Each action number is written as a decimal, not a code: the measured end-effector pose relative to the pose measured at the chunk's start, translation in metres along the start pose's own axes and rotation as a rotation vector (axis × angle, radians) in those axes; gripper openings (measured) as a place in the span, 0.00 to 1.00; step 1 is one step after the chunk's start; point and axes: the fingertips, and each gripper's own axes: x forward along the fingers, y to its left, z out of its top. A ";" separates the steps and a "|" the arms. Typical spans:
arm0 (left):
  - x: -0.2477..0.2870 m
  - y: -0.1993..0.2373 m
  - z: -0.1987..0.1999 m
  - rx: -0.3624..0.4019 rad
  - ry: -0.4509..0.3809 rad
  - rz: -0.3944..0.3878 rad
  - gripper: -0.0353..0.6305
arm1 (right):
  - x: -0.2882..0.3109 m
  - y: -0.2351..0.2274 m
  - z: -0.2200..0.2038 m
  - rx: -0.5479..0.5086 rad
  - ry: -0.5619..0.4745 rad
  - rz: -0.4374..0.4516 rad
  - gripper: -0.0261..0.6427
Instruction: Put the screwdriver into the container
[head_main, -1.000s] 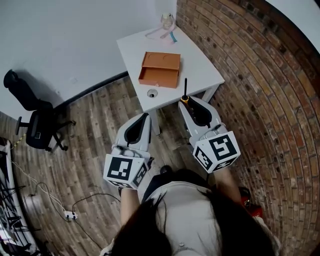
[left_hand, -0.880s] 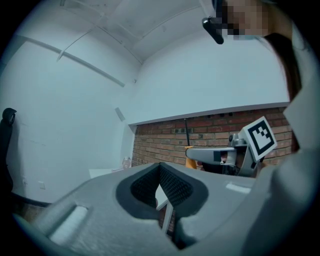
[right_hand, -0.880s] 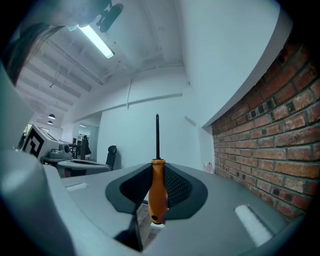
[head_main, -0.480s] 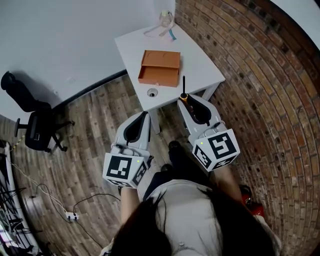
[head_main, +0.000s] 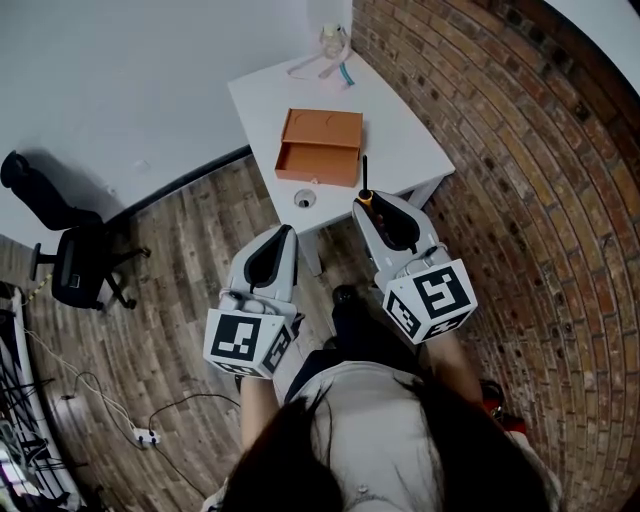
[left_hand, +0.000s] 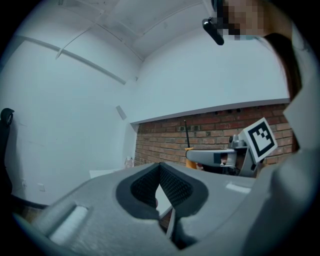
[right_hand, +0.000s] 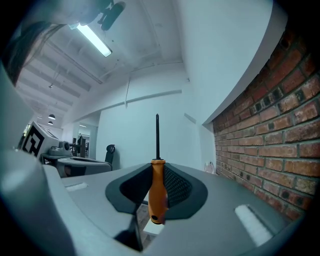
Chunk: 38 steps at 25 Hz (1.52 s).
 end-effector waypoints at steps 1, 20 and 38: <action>0.004 0.002 0.000 -0.001 0.000 0.003 0.06 | 0.005 -0.004 0.000 0.000 0.000 0.003 0.16; 0.084 0.046 -0.002 -0.020 0.012 0.050 0.06 | 0.084 -0.063 -0.020 -0.011 0.062 0.053 0.16; 0.136 0.070 -0.005 -0.008 0.036 0.088 0.06 | 0.141 -0.105 -0.048 -0.026 0.137 0.119 0.16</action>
